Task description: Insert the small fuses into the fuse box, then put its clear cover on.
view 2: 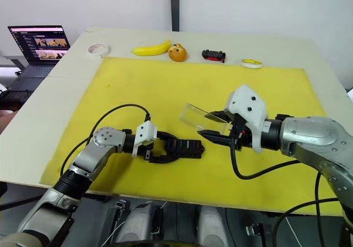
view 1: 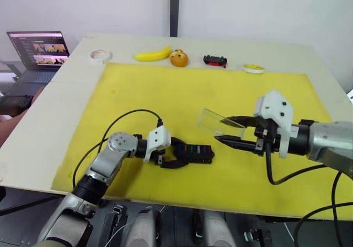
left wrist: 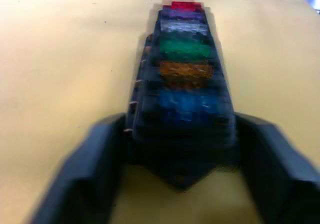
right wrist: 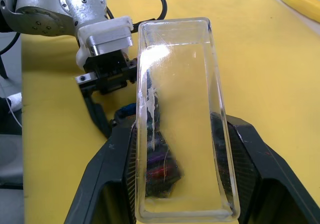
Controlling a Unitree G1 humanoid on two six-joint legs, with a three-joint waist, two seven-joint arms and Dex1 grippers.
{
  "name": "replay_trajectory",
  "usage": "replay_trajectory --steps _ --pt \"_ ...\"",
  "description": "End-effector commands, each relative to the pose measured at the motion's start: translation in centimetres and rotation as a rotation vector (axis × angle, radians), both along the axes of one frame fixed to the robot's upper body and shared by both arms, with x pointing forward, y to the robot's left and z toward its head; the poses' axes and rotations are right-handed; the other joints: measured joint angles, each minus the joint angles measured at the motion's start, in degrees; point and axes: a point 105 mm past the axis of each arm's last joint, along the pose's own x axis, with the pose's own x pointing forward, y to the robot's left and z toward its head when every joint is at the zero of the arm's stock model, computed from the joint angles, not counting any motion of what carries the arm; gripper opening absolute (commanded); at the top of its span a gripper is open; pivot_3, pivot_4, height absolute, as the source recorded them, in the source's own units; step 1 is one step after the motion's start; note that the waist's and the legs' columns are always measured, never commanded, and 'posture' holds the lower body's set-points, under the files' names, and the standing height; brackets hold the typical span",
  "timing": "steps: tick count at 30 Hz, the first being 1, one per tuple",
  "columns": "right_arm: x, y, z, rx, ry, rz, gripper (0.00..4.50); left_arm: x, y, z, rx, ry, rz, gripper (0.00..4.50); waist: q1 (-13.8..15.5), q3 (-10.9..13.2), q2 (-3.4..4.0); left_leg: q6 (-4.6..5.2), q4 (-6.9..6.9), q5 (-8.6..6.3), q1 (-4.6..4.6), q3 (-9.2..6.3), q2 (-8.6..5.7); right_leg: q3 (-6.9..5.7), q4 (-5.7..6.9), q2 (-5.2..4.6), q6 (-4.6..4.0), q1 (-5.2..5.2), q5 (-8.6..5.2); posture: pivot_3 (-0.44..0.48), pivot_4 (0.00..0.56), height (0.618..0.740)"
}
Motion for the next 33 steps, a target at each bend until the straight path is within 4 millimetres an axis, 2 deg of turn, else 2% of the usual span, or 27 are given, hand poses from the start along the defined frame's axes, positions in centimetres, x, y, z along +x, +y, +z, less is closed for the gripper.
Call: replay_trajectory --steps 1,6,13,20,33 --pt "0.0 -0.1 0.8 -0.004 -0.037 -0.001 1.72 0.1 0.0 -0.2 0.014 0.033 -0.007 2.56 0.0 0.0 0.0 0.0 0.0 0.0 0.0 0.0 0.0 0.0 0.0 0.0 0.0 0.0 0.0 0.0 0.15 0.737" --pt "-0.2 -0.6 -0.2 -0.059 -0.021 -0.011 1.72 -0.2 -0.6 0.9 0.01 0.045 -0.121 2.56 0.1 0.0 -0.01 0.0 0.0 0.0 -0.01 0.0 -0.02 -0.01 0.0 0.0 0.0 0.0 0.0 0.0 0.15 0.737" --pt "-0.4 -0.9 -1.7 -0.1 0.008 0.007 1.72 -0.4 -1.5 1.1 0.05 0.024 -0.25 2.56 0.1 0.0 -0.01 0.0 0.0 0.0 -0.02 0.0 -0.1 -0.02 -0.01 0.02 0.0 0.0 0.0 0.0 0.15 0.737" --pt "-0.6 0.3 -3.6 -0.081 0.065 0.064 1.72 0.7 -2.1 0.6 0.052 -0.017 -0.233 2.56 0.2 0.0 -0.02 0.0 0.02 0.0 -0.02 -0.03 -0.12 -0.03 -0.02 0.01 0.0 0.02 0.0 0.0 0.15 0.737" --pt "0.1 1.9 -6.2 -0.109 0.119 0.099 1.72 0.7 -2.2 0.2 0.062 -0.011 -0.236 2.56 0.2 0.0 -0.02 0.05 0.26 -0.03 -0.07 -0.09 -0.07 -0.05 0.06 0.0 0.0 0.06 0.0 0.0 0.15 0.737"
